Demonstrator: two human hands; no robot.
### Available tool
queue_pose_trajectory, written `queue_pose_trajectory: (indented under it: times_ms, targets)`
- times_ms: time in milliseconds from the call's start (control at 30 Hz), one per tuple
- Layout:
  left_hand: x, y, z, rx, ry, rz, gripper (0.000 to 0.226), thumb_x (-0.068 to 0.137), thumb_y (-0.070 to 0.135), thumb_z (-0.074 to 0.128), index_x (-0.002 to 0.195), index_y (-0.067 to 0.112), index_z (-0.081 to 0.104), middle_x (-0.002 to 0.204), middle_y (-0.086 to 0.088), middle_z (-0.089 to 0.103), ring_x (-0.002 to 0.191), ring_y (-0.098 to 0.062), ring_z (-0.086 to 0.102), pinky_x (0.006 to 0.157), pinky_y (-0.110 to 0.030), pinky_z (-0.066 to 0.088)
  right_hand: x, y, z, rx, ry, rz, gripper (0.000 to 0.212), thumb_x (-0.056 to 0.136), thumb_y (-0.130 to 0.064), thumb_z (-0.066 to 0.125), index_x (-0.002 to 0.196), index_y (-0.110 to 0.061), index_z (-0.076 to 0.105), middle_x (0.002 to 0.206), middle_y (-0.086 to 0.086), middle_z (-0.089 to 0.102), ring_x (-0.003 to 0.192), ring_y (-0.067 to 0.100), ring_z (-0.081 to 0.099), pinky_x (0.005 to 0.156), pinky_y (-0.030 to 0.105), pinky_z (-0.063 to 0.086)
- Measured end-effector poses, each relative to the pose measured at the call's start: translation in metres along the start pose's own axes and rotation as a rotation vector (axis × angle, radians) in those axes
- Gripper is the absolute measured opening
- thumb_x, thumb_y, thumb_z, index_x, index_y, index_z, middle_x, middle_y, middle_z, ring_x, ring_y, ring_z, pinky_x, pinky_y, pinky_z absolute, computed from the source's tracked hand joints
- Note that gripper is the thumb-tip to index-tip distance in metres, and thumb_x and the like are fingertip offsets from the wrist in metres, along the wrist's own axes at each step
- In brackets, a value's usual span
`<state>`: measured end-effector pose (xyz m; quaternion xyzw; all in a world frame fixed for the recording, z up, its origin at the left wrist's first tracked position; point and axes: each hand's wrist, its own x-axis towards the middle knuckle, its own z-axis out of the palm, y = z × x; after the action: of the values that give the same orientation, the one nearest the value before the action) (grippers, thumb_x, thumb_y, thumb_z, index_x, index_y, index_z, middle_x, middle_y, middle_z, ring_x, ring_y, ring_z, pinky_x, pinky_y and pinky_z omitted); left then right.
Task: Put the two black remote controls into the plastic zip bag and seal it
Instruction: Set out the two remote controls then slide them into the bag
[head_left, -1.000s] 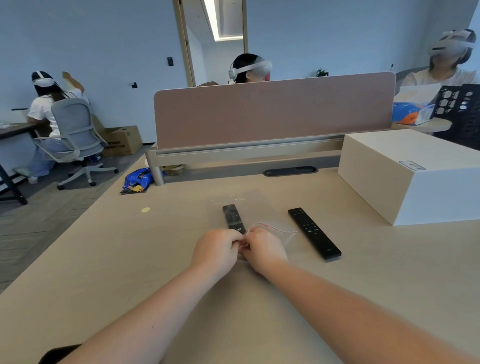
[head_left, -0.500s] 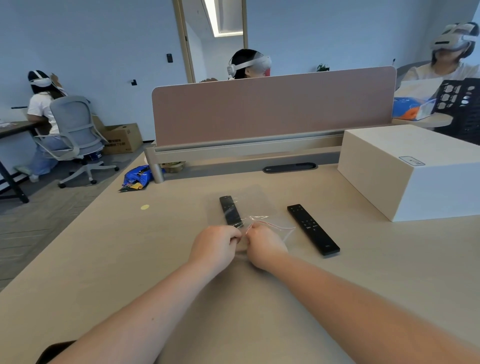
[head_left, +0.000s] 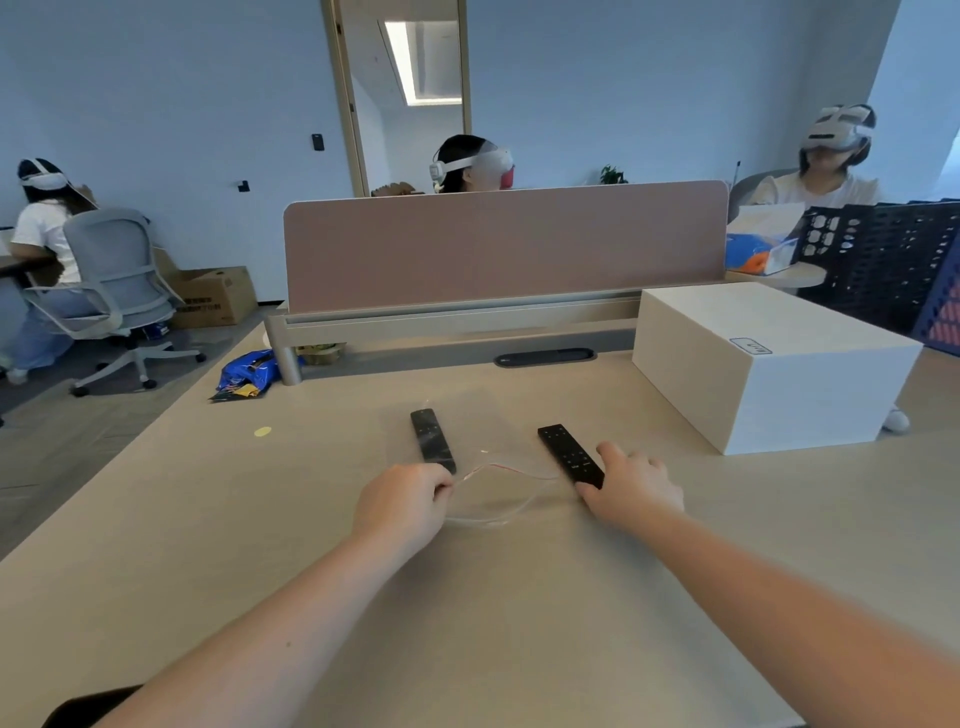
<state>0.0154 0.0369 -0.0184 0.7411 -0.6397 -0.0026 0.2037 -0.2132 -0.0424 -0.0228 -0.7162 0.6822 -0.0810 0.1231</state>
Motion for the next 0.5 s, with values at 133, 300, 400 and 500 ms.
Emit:
queue_pose_trajectory:
  times_ms: [133,300,400,500]
  targets:
    - [0.002,0.004,-0.003,0.006,0.009,-0.012,0.017,0.09,0.025,0.052,0.091,0.026,0.069,0.091,0.001,0.074,0.088,-0.028,0.063,0.063,-0.029,0.043,0.003,0.001,0.009,-0.011,0.011,-0.033,0.036,0.09,-0.032,0.05,0.123,-0.019,0.042,0.111,0.01,0.064,0.107,0.032,0.055,0.07,0.035,0.045]
    - [0.003,0.003,-0.002,0.04,0.004,-0.036,0.017,0.09,0.025,0.052,0.091,0.027,0.069,0.091,0.004,0.074,0.088,-0.026,0.063,0.066,-0.031,0.049,0.0,-0.006,0.009,0.056,0.042,-0.064,0.029,0.087,-0.013,0.047,0.116,-0.013,0.048,0.096,0.012,0.065,0.089,0.031,0.06,0.061,0.03,0.04]
    - [0.003,0.004,-0.002,0.061,0.008,-0.046,0.018,0.09,0.026,0.051,0.092,0.028,0.069,0.093,0.005,0.073,0.089,-0.025,0.063,0.065,-0.029,0.046,-0.006,-0.009,0.0,0.208,0.108,-0.089,0.031,0.088,-0.017,0.051,0.119,-0.013,0.051,0.104,0.01,0.067,0.094,0.031,0.064,0.063,0.03,0.046]
    - [0.005,0.005,-0.003,0.078,-0.002,-0.053,0.018,0.089,0.024,0.051,0.091,0.028,0.069,0.094,0.005,0.073,0.09,-0.025,0.063,0.066,-0.03,0.047,-0.016,-0.014,-0.015,0.425,0.13,-0.133,0.047,0.09,-0.025,0.056,0.135,-0.016,0.047,0.119,0.008,0.066,0.104,0.028,0.063,0.078,0.031,0.051]
